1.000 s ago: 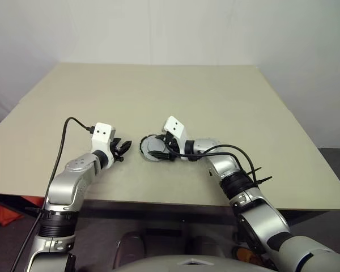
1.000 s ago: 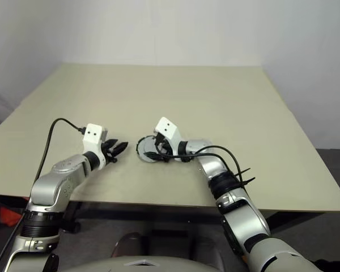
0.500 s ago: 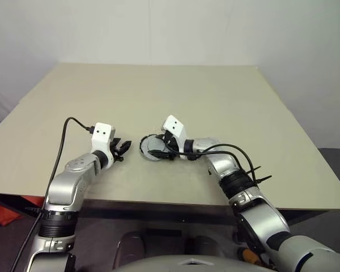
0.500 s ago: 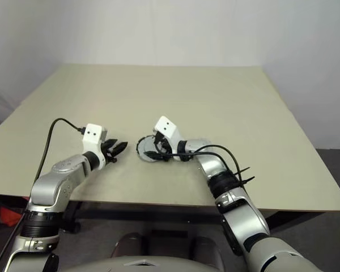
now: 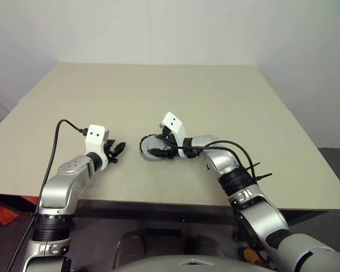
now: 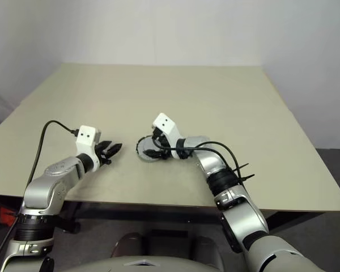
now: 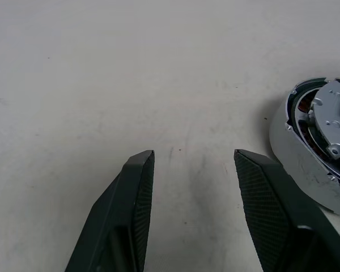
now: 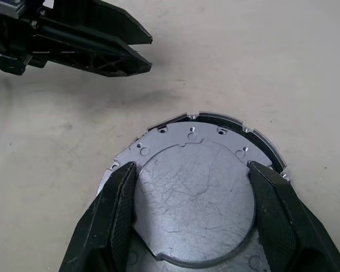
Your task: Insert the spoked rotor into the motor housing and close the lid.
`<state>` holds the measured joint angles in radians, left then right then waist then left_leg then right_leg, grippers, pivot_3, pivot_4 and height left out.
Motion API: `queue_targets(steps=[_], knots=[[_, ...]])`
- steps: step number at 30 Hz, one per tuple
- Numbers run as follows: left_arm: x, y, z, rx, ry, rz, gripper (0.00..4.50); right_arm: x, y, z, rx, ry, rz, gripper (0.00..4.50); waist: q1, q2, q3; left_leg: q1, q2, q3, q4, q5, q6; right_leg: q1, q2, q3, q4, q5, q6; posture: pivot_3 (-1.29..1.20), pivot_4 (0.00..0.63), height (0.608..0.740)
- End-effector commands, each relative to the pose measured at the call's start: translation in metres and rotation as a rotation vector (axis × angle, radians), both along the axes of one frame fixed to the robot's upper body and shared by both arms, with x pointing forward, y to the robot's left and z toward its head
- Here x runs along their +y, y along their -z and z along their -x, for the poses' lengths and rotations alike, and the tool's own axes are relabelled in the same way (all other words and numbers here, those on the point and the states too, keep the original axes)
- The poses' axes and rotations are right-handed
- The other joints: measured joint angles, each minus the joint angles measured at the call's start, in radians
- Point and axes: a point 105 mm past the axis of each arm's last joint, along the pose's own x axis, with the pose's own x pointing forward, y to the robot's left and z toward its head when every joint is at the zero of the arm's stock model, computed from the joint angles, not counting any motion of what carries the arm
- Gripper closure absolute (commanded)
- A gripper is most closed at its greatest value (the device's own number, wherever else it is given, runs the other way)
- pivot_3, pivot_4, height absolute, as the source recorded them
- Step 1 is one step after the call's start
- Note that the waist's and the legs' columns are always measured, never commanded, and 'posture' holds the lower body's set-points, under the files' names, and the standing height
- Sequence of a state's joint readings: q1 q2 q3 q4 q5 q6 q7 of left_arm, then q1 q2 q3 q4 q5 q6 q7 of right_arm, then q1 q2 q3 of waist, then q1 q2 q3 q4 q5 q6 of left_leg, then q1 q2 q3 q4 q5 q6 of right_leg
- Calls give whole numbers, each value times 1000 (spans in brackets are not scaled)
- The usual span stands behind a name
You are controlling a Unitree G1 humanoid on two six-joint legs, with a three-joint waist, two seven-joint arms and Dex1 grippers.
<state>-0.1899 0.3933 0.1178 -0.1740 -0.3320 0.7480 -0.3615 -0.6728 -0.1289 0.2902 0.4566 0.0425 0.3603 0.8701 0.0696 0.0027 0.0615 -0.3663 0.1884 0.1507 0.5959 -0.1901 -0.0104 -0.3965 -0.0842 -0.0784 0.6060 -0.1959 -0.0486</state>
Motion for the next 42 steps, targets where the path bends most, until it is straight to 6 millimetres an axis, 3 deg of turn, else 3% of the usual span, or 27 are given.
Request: queue_targets(steps=[1, 13, 34, 42], knots=[[0, -14, -1, -53, 7, 3, 2130, 7, -20, -5, -27, -2, -40, 1518, 0, 0, 0, 0, 0, 0, 0, 0, 0, 0, 0, 0, 0, 0, 0, 0, 0, 740], [8, -14, 4, -35, 12, 16, 2130, 13, -22, -20, -91, 92, -39, 1518, 0, 1, 0, -1, 0, 0, -1, 0, 0, -2, 0, 0, 0, 0, -1, 0, 0, 740], [6, -14, 2, -37, 12, 10, 2130, 8, -14, -6, -97, -15, -16, 1518, 0, 1, 1, -2, 0, 0, -1, 0, 0, -2, 0, 0, 0, 1, -2, 0, 0, 740], [7, -14, 2, -36, 8, 5, 2130, 8, -5, -11, -107, 26, 10, 1518, -1, 1, 1, -1, 0, 0, -1, 0, 0, -2, 0, 1, 0, 1, -3, 0, 0, 740]])
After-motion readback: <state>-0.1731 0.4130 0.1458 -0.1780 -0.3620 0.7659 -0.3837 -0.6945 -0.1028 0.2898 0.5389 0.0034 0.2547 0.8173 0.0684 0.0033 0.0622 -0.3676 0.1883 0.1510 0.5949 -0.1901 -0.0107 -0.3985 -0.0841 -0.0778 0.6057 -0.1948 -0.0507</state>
